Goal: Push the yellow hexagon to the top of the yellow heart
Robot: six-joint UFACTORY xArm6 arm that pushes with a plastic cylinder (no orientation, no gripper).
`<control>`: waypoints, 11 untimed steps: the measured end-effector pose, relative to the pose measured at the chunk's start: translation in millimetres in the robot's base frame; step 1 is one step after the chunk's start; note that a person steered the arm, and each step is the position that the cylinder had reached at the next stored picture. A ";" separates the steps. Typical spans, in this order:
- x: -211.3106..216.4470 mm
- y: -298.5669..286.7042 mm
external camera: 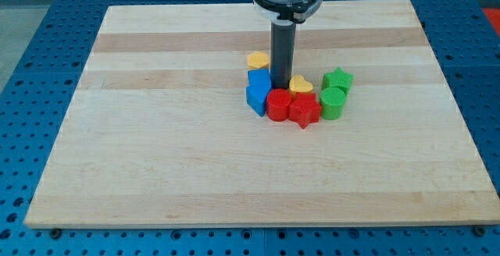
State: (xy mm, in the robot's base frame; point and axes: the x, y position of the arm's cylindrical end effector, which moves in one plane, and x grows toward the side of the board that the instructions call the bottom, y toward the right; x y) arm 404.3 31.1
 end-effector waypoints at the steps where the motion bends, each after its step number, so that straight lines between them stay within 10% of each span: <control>1: 0.1 0.0; 5: -113.5 -62.0; 11: -35.7 -13.4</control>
